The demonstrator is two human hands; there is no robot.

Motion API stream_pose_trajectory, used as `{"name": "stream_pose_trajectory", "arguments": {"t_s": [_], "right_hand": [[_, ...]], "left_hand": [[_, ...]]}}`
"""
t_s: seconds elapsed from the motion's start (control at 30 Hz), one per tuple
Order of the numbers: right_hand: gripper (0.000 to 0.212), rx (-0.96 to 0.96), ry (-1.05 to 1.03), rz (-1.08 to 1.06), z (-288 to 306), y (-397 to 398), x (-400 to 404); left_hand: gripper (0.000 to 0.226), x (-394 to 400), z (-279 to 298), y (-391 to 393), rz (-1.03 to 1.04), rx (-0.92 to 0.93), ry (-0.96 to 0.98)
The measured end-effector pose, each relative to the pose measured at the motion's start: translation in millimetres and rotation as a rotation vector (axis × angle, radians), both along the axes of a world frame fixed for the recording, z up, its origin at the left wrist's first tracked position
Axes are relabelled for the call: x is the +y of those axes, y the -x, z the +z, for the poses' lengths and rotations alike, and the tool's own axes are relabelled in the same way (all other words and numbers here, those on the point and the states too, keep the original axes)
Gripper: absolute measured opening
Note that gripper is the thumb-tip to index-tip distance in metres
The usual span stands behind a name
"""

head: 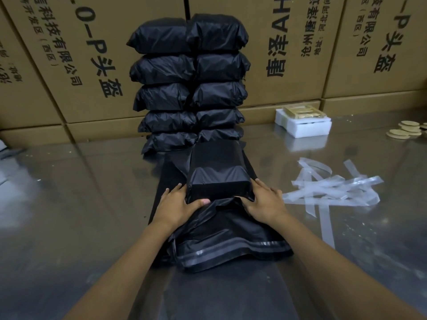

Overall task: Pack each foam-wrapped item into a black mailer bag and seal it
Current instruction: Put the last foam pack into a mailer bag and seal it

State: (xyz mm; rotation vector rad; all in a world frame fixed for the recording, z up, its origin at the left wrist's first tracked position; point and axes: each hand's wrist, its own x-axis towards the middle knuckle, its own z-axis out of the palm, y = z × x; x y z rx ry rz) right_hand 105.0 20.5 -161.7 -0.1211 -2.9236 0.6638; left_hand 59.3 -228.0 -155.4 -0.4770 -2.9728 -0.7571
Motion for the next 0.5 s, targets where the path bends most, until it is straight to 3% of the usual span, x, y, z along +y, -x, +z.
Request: {"name": "stream_pose_trajectory", "arguments": {"t_s": [0.13, 0.5], "right_hand": [[0.070, -0.011, 0.004, -0.009, 2, -5, 1], [0.053, 0.030, -0.058, -0.024, 7, -25, -2]], "left_hand": [[0.079, -3, 4, -2, -0.001, -0.020, 0.000], [0.061, -2, 2, -17, 0.075, -0.066, -0.122]]}}
